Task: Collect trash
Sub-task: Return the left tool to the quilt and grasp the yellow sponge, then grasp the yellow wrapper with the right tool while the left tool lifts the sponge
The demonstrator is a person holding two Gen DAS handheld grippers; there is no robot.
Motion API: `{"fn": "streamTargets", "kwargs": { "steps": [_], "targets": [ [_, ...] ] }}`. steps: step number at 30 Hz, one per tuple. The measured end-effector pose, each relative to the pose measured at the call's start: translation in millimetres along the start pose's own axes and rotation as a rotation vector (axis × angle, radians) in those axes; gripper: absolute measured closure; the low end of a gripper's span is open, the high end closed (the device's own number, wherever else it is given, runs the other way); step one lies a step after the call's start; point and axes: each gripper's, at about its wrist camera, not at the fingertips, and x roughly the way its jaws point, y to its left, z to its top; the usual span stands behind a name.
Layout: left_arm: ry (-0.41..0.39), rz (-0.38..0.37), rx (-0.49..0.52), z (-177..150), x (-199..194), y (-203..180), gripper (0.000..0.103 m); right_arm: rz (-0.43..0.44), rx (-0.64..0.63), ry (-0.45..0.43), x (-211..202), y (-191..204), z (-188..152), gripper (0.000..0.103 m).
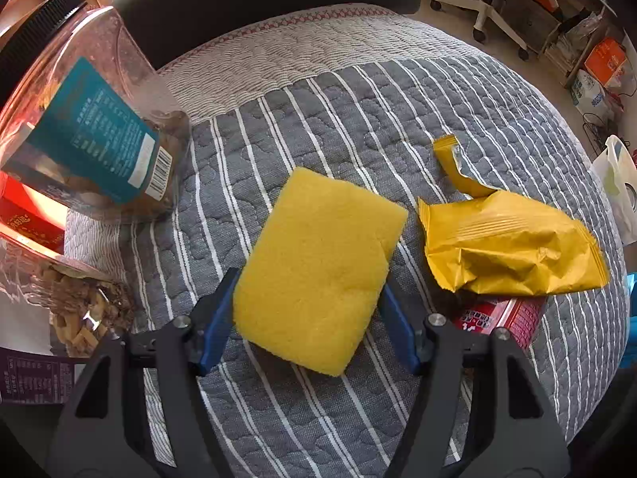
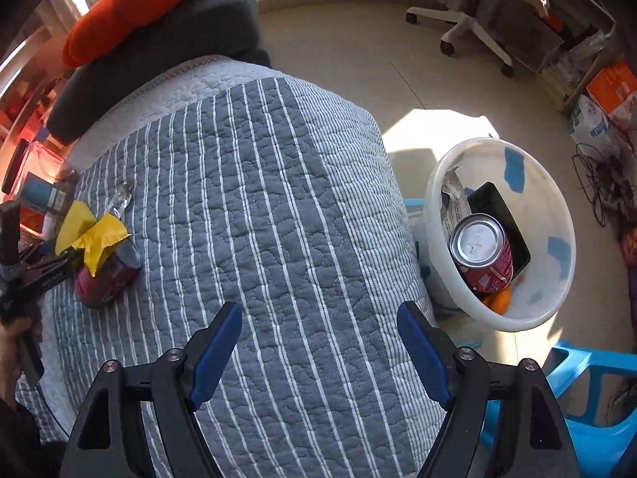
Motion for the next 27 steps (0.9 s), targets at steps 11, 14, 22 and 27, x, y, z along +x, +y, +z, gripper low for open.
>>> {"fn": "streamTargets", "kwargs": {
  "steps": [11,14,22,27],
  "targets": [
    [-0.002,-0.074,-0.173,-41,-69,18,0.037,0.094,-0.096,-0.035,0,61,10,0.022],
    [-0.002,-0.066,-0.186,-55,-78,20,0.037,0.134,-0.130,-0.053,0,87,16,0.022],
    [-0.009,-0.070,-0.186,-62,-84,19,0.037,0.217,-0.176,-0.053,19,141,26,0.022],
    [-0.003,-0.070,-0.200,-68,-86,26,0.037,0.258,-0.176,-0.038,35,160,33,0.022]
  ]
}}
